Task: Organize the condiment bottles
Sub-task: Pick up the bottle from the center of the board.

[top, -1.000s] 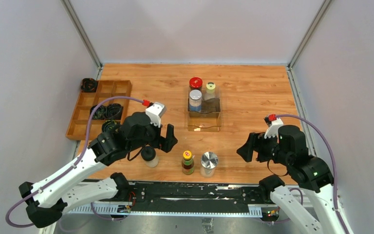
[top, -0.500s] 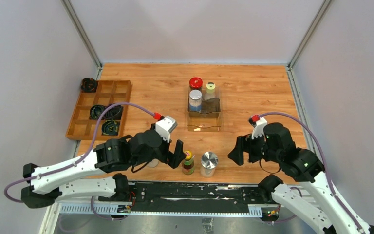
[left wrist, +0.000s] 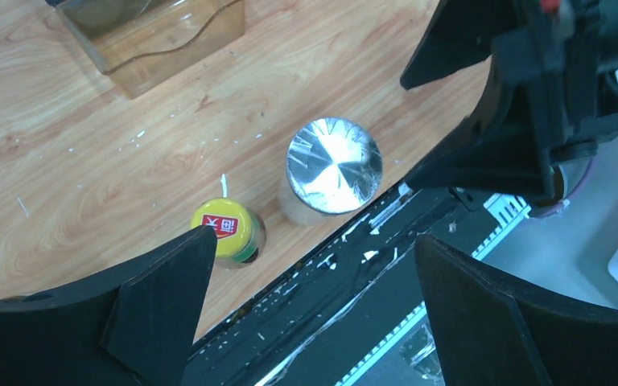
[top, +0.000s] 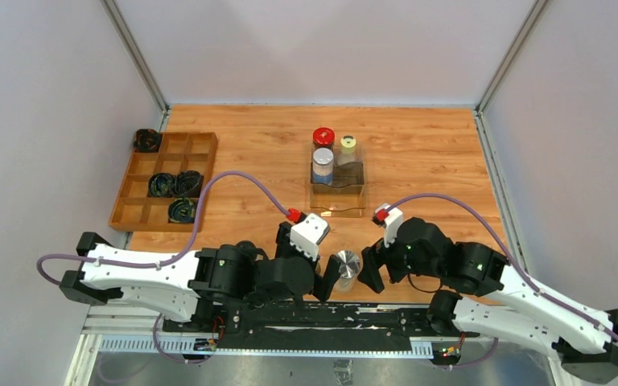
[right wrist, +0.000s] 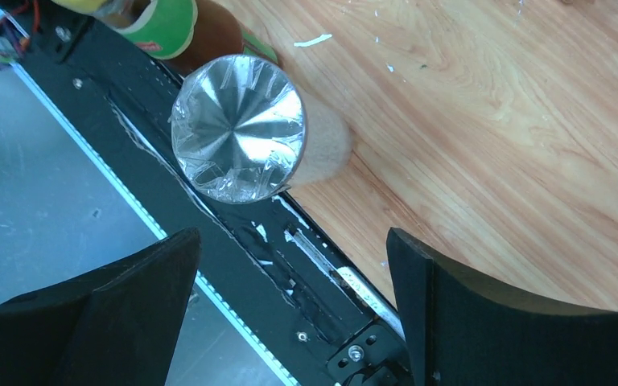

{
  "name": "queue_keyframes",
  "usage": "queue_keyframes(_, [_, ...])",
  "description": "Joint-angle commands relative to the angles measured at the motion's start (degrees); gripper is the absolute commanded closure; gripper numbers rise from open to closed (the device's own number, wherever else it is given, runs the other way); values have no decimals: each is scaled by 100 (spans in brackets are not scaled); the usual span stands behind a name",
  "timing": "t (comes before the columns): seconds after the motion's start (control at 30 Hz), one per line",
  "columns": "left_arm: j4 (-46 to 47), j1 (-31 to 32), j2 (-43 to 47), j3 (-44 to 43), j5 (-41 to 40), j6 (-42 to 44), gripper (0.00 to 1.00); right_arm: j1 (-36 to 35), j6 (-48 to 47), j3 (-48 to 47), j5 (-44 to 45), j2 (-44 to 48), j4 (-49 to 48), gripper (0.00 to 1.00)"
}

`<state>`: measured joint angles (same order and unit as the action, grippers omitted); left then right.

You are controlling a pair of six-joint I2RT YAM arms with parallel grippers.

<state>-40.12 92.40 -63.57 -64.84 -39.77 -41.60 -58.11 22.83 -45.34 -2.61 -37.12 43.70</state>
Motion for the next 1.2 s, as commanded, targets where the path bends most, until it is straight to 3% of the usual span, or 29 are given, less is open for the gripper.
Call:
queue_keyframes(0.0, [-74,140,-23,-148,-805,-345,0,-750,79,-88,1009,-171,-20,8])
queue_keyframes(0.23, [75,102,789,332,-1205,217,0,-1271,36,80,1410,-213,-387,7])
queue_keyframes(0.37, [1029,-631,1735,935,405,1241,0,-1334,-66,222,1548,-286,-770,7])
queue_keyframes(0.5, [1109,-1686,2177,1216,2175,1546,0,-1342,-101,293,1522,-483,-1071,7])
queue_keyframes(0.73, [1292,-1847,1547,1235,3753,1947,0,-1361,-94,423,1514,-858,-1569,6])
queue_keyframes(0.9, [1318,-1873,1343,1190,3820,2077,0,-1363,-162,238,1447,-1218,-1634,6])
queue_keyframes(1.17, [1213,-1906,1775,1281,3528,2056,0,-1373,-142,217,1313,-1324,-1716,7])
